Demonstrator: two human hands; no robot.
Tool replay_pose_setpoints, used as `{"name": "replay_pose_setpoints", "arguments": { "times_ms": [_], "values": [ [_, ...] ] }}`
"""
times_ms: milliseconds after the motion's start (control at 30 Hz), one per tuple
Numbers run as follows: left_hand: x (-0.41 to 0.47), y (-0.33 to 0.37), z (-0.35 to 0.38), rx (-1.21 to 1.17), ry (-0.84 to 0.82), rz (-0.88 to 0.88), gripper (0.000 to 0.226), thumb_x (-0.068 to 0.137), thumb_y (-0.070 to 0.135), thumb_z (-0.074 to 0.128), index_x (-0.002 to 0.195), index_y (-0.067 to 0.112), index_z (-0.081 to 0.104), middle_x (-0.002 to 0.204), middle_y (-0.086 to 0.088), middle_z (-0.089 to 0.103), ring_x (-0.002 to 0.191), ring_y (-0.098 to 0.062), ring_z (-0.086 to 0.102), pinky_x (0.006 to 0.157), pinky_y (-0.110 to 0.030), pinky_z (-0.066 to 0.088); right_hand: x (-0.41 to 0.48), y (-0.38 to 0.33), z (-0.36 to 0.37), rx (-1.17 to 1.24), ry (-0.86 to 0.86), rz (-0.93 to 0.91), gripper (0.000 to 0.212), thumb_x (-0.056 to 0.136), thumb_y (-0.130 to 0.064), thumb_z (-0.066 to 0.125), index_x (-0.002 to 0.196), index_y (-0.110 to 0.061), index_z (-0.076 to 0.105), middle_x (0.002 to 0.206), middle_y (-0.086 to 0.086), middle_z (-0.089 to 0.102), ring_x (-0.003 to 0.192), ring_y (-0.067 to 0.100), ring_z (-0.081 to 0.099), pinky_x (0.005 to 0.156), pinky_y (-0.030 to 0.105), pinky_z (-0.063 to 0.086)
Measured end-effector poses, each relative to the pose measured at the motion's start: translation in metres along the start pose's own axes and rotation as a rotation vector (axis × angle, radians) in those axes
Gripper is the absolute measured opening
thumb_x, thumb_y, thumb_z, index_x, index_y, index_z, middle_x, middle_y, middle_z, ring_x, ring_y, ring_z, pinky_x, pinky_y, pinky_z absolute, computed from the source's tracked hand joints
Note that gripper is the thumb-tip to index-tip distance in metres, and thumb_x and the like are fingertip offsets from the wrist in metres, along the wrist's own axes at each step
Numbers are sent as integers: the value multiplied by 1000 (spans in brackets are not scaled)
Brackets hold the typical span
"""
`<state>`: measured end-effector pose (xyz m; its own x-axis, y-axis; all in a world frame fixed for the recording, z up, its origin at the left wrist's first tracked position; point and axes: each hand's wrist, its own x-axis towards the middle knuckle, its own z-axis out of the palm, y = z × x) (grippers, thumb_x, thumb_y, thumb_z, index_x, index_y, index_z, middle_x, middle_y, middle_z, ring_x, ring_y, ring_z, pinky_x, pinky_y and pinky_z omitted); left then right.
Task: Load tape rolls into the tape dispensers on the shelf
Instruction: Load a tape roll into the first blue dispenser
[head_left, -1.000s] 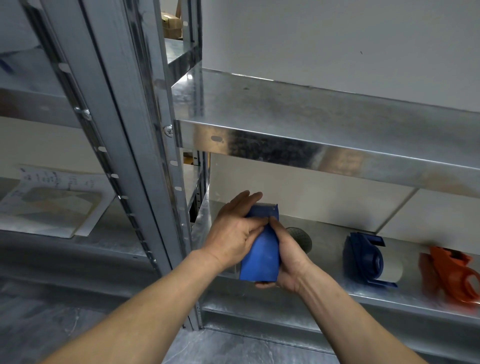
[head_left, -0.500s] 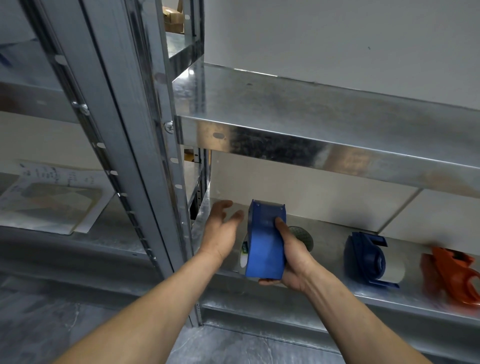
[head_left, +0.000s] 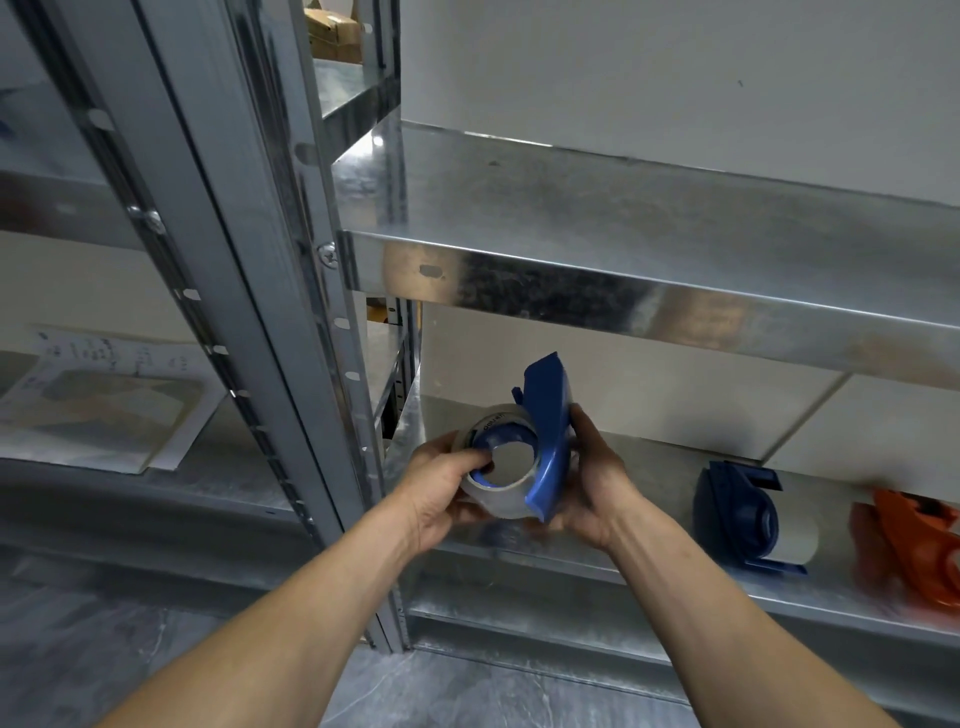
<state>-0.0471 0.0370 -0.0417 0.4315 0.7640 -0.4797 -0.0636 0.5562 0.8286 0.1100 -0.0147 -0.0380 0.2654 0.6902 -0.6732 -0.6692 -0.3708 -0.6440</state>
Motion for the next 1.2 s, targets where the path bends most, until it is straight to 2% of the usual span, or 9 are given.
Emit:
{"name": "replay_pose_setpoints", "arguments": {
  "times_ms": [100,233,367,500,633,767,967,1067,1200],
  "values": [
    [-5,3,-2,33,35,53,13,88,5,64,99,13,66,81,-12,69,74,-29,65,67,-48,56,3,0,5,-243,253,-295,29,88,-42,63,103,-17,66,106,19,72,81,29,66,68,43,56],
    [-8,5,-5,88,99,109,9,92,15,64,97,20,69,76,0,69,74,-21,65,69,-48,58,3,5,14,-293,285,-513,15,91,-12,59,91,-5,72,91,19,74,74,32,64,64,42,54],
    [-9,5,-13,257,138,194,22,95,35,59,115,31,67,110,-1,71,98,-20,67,76,-49,61,13,17,20,-297,263,-426,30,90,-26,53,78,-1,63,78,14,69,73,32,60,68,42,50],
    [-8,2,-12,531,137,302,51,95,40,56,143,24,48,142,3,54,131,-16,49,106,-27,39,18,34,24,-28,80,-202,32,94,-21,50,110,1,68,104,26,72,90,37,66,90,51,52],
    [-7,-1,-8,646,58,308,21,92,22,60,94,41,54,94,19,52,90,-6,53,67,1,36,38,46,22,-72,54,-182,51,67,-3,59,118,1,62,105,28,71,95,46,68,87,66,53],
    [4,-6,-14,763,85,337,35,86,23,66,114,38,51,105,9,54,94,-5,55,62,-1,39,62,51,18,-174,76,-128,46,66,10,61,110,-3,66,96,25,74,94,48,69,79,70,54],
    [24,-14,-18,906,149,313,38,80,34,65,115,38,53,106,-1,55,97,-16,59,71,-19,45,81,48,22,-348,102,-86,29,77,10,59,100,-5,69,83,21,74,81,42,72,78,57,60],
    [34,-19,-21,935,164,268,40,78,39,64,115,42,51,110,-2,56,92,-15,59,69,-17,44,86,44,24,-666,135,-151,13,84,-12,61,93,-6,69,74,13,72,68,30,68,68,46,61],
    [39,-19,-17,970,150,242,41,80,39,66,117,40,48,113,2,50,91,-10,56,68,-12,43,85,44,21,-1152,216,-264,34,88,-41,57,89,-8,64,90,8,71,82,29,68,67,35,52]
  ]
}}
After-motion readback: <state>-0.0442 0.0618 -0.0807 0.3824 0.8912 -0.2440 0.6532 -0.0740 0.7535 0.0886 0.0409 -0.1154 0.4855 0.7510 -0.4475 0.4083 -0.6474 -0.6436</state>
